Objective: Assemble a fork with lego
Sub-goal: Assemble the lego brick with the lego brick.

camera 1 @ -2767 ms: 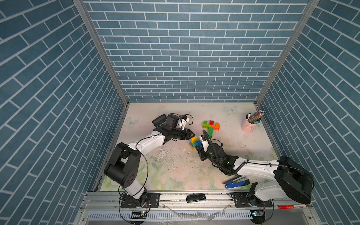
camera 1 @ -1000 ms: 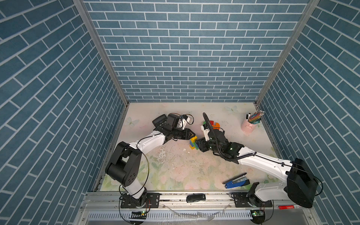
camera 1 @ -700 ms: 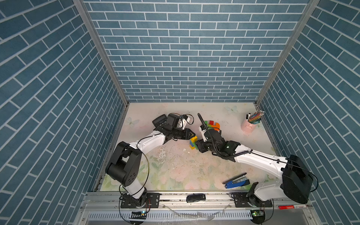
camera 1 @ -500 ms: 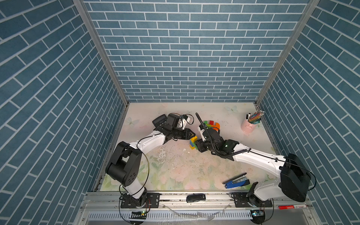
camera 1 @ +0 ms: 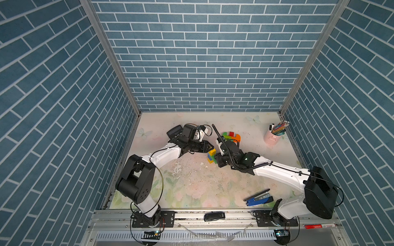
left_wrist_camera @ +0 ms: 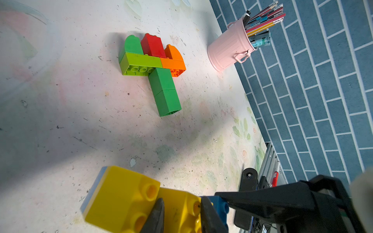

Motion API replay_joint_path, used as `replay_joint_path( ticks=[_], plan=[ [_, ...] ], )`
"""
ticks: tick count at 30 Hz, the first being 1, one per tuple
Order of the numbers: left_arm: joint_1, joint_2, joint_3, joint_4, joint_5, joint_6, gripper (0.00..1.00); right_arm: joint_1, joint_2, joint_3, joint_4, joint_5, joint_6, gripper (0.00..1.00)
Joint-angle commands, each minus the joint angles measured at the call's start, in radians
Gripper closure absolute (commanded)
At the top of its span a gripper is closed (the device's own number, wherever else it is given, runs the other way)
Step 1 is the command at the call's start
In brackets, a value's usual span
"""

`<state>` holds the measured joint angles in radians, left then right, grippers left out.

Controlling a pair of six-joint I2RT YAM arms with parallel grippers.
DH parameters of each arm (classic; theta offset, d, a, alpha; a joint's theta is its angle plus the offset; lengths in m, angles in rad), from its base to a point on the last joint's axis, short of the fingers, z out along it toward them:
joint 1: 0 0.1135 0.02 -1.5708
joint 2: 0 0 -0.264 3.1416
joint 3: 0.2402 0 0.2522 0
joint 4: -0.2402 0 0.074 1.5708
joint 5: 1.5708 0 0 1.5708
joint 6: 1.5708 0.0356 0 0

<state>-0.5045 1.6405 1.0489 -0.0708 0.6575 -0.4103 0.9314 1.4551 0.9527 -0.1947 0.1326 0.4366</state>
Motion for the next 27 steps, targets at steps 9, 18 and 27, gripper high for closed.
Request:
replay_joint_path(
  ticks=[9, 18, 27],
  plan=[
    [-0.003, 0.034, 0.003, -0.056, -0.021, 0.011, 0.68, 0.062, -0.059, -0.025, 0.038, 0.102, -0.095, 0.72],
    [-0.002, 0.036, 0.003, -0.054, -0.020, 0.009, 0.68, 0.086, -0.023, -0.034, 0.021, 0.153, -0.113, 0.72],
    [-0.002, 0.039, 0.004, -0.053, -0.018, 0.008, 0.68, 0.090, -0.010, -0.078, 0.079, 0.127, -0.123, 0.72]
  ],
)
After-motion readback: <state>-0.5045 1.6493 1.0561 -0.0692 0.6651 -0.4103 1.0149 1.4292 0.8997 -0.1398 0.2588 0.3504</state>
